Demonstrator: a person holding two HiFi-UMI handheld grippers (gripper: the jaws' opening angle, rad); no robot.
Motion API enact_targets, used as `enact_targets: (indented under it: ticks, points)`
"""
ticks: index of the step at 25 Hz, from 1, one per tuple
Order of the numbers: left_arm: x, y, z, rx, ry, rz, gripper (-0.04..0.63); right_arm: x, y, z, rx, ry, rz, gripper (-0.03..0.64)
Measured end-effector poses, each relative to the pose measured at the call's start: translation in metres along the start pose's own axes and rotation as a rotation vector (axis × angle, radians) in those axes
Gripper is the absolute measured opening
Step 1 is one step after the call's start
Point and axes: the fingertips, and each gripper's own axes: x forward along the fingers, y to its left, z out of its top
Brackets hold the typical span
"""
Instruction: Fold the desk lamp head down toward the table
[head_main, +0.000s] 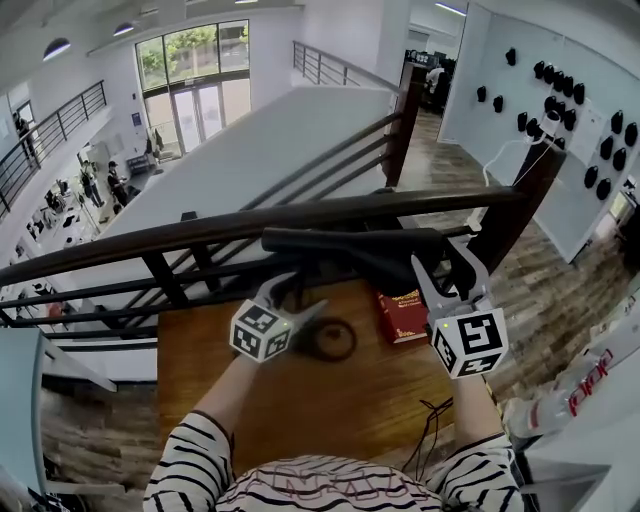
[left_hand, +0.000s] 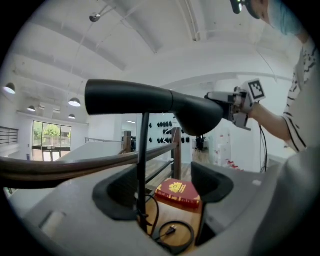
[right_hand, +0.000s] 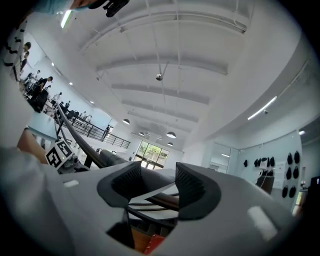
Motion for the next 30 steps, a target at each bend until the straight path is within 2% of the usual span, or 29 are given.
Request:
enact_targets:
  ticks: [6,8,18,30]
  points:
    - [0.001,-0.006,-0.002,0.012,0.008,-0.029,0.364,-0.007,0.003,-0.035,0.127,-0.018,-0.015,0.215]
    - [0.0,-0.009,-0.001,0.016,0.008,-0.037,0.381,-0.008,0.008,-0.048,0.149,0.006,-0.004,0.202]
    - [0.002,-0.012,0.001,0.002,-0.006,-0.07,0.407,0.007,0.048,-0.126,0.192,0.215,0.091,0.192]
    - [-0.003,-0.01,0.001,0.0,-0.023,-0.096,0.414,0.029,0.089,-0.161,0.245,0.294,0.188,0.192]
